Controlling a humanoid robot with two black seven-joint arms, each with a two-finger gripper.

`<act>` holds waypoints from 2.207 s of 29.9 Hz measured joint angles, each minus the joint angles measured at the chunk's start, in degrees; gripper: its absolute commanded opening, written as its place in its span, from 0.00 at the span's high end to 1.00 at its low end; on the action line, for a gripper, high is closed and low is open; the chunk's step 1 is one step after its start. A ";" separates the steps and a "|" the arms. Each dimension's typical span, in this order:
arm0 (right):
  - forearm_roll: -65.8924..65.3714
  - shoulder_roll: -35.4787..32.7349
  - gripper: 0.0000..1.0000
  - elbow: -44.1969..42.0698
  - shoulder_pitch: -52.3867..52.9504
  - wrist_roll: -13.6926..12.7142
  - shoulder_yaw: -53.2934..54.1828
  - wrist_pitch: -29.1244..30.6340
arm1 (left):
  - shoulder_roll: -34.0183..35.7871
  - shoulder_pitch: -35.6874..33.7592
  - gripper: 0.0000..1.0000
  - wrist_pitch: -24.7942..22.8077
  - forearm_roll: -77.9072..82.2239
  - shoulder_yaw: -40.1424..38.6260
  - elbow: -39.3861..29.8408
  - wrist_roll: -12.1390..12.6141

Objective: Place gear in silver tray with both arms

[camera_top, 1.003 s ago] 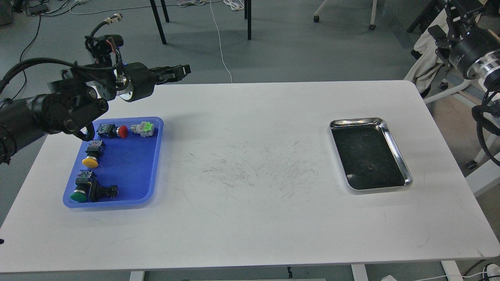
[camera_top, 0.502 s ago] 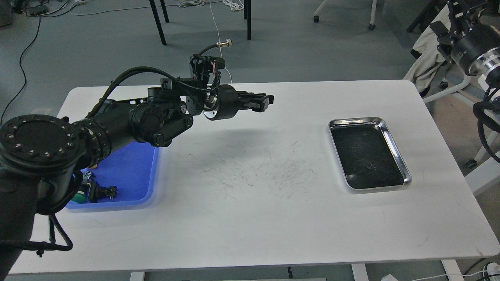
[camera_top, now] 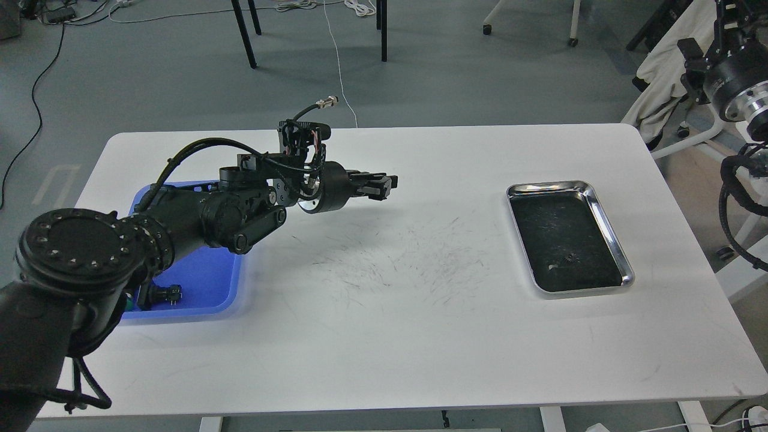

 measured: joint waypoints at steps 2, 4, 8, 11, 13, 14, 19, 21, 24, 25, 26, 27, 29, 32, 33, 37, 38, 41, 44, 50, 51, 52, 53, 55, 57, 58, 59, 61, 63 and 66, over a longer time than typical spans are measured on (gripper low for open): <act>0.03 0.67 0.07 -0.34 -0.24 0.00 0.06 0.00 | 0.00 0.75 0.99 0.01 0.03 0.05 -0.97 0.00; 0.07 0.95 0.06 -0.43 -0.48 0.00 0.08 -0.14 | -0.01 1.58 0.99 0.10 0.23 0.06 -2.32 0.00; 0.14 1.53 0.06 -0.49 -0.66 0.00 0.09 -0.84 | -0.01 3.27 0.99 0.18 0.54 0.21 -4.98 0.00; 0.11 2.15 0.06 -0.80 -0.82 0.00 0.00 -1.15 | -0.01 4.53 0.99 0.52 1.96 0.75 -6.80 0.00; 0.08 2.54 0.06 -1.17 -0.90 0.00 -0.06 -1.28 | -0.02 5.04 0.99 1.01 2.87 0.84 -7.53 0.00; 0.06 2.70 0.06 -1.30 -0.92 0.00 -0.10 -1.30 | -0.02 5.17 0.99 1.52 3.05 0.83 -7.88 0.00; -0.03 2.93 0.05 -1.67 -1.01 0.00 -0.58 -1.30 | -0.04 6.06 0.98 4.80 3.47 0.46 -11.90 0.00; -0.08 2.94 0.05 -1.71 -1.00 0.00 -0.69 -1.27 | -0.04 6.16 0.98 5.32 3.49 0.18 -12.73 0.00; -0.12 2.94 0.05 -1.71 -0.98 0.00 -0.87 -1.25 | -0.03 6.26 0.98 5.55 3.49 -0.06 -13.08 0.00; -0.13 2.94 0.05 -1.71 -0.95 0.00 -0.92 -1.25 | -0.03 6.31 0.98 5.56 3.50 -0.14 -13.15 0.00; -0.13 2.94 0.05 -1.71 -0.93 0.00 -0.94 -1.25 | -0.02 6.35 0.98 5.58 3.50 -0.24 -13.20 0.00; -0.13 2.94 0.05 -1.71 -0.93 0.00 -0.96 -1.25 | -0.02 6.41 0.97 5.64 3.50 -0.37 -13.24 0.00; -0.16 2.94 0.05 -1.71 -0.93 0.00 -0.97 -1.25 | -0.02 6.53 0.97 5.77 3.45 -0.80 -13.28 0.00; -0.21 2.94 0.05 -1.67 -0.93 0.00 -0.98 -1.25 | 0.00 6.67 0.96 5.92 3.35 -1.56 -13.91 0.00; -0.21 2.94 0.05 -1.67 -0.93 0.00 -1.00 -1.25 | 0.00 6.67 0.96 5.95 3.32 -1.98 -14.47 0.00; -0.26 2.93 0.05 -1.64 -0.92 0.00 -1.16 -1.25 | -0.01 6.67 0.96 6.18 3.49 -4.56 -15.94 0.00; -0.28 2.90 0.05 -1.63 -0.92 0.00 -1.20 -1.25 | -0.01 6.67 0.96 6.21 3.54 -4.90 -16.17 0.00; -0.29 2.78 0.05 -1.62 -0.92 0.00 -1.24 -1.20 | -0.01 6.82 0.95 6.29 3.61 -5.29 -16.61 0.00; -0.30 2.73 0.05 -1.66 -0.92 0.00 -1.25 -1.17 | -0.01 7.20 0.95 6.30 3.65 -5.40 -16.79 0.00; -0.32 2.76 0.05 -1.70 -1.01 0.00 -1.25 -1.16 | -0.02 7.46 0.93 6.39 3.50 -5.52 -16.97 0.00; -0.35 2.78 0.05 -1.70 -1.02 0.00 -1.25 -1.16 | -0.02 7.53 0.91 6.39 3.44 -5.55 -16.97 0.00; -0.37 2.79 0.05 -1.70 -1.02 0.00 -1.25 -1.16 | -0.02 7.65 0.91 6.39 3.38 -5.57 -16.97 0.00; -0.38 2.78 0.05 -1.70 -1.05 0.00 -1.25 -1.16 | -0.02 7.74 0.89 6.39 3.31 -5.66 -17.00 0.00; -0.39 2.78 0.05 -1.70 -1.08 0.00 -1.30 -1.16 | -0.02 8.01 0.83 6.39 3.19 -5.94 -17.04 0.00; -0.39 2.76 0.05 -1.70 -1.09 0.00 -1.32 -1.16 | -0.02 8.22 0.79 6.36 2.97 -6.44 -17.08 0.00; -0.39 2.74 0.05 -1.70 -1.10 0.00 -1.32 -1.16 | -0.01 8.29 0.78 6.30 2.88 -6.78 -17.21 0.00; -0.39 2.73 0.05 -1.71 -1.11 0.00 -1.33 -1.16 | -0.02 8.35 0.77 6.25 2.81 -7.06 -17.43 0.00; -0.43 2.72 0.05 -1.70 -1.11 0.00 -1.33 -1.16 | -0.02 8.49 0.74 6.16 2.58 -7.57 -17.92 0.00; -0.71 2.70 0.05 -1.71 -1.12 0.00 -1.33 -1.16 | -0.02 8.57 0.69 6.11 2.46 -7.86 -18.13 0.00; -1.03 2.70 0.05 -1.71 -1.12 0.00 -1.33 -1.16 | -0.02 8.59 0.64 5.98 2.39 -8.07 -18.19 0.00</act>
